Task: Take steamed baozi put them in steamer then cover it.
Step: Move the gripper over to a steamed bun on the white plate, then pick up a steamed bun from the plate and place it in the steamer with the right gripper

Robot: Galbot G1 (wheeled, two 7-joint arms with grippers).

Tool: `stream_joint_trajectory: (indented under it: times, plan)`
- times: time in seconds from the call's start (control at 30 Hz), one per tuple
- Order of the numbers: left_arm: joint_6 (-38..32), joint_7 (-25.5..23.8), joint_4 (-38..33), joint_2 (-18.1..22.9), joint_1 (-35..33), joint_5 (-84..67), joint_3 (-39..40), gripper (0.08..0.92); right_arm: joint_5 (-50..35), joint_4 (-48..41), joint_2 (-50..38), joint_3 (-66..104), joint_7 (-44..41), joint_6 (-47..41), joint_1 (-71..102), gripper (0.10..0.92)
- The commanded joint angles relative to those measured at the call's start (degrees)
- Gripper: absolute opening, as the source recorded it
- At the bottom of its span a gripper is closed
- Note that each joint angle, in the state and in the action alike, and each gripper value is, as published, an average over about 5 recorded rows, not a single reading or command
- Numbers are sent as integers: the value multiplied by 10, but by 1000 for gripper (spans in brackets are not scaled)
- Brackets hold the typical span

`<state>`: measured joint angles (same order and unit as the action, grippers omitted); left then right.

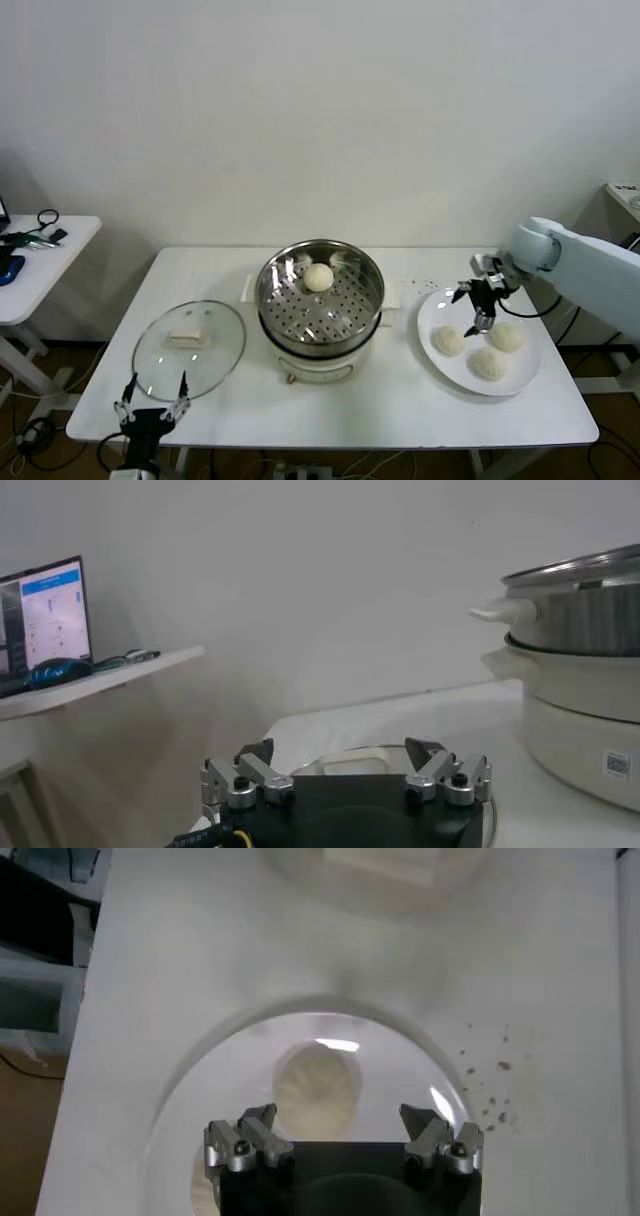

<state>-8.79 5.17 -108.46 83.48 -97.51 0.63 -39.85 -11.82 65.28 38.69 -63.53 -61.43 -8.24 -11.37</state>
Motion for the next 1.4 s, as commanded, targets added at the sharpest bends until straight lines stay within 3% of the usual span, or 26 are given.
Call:
stream_joint_trajectory:
  times: [0.03, 0.67, 1.0, 1.23, 1.4]
  plan:
    - [-2, 0, 1, 0, -3, 0, 0, 823, 29, -50, 25, 66, 3, -15, 89, 823]
    - [-5, 0, 3, 3, -4, 0, 1, 823, 55, -107, 83, 89, 3, -3, 100, 814]
    - [-5, 1, 5, 3, -3, 0, 1, 823, 46, -107, 79, 81, 0, -1, 86, 670]
    - [-6, 1, 5, 3, -4, -1, 2, 823, 2, -85, 62, 36, 1, -7, 17, 654]
    - [-9, -1, 5, 3, -4, -9, 7, 823, -93, -71, 64, -38, 3, -21, -95, 649]
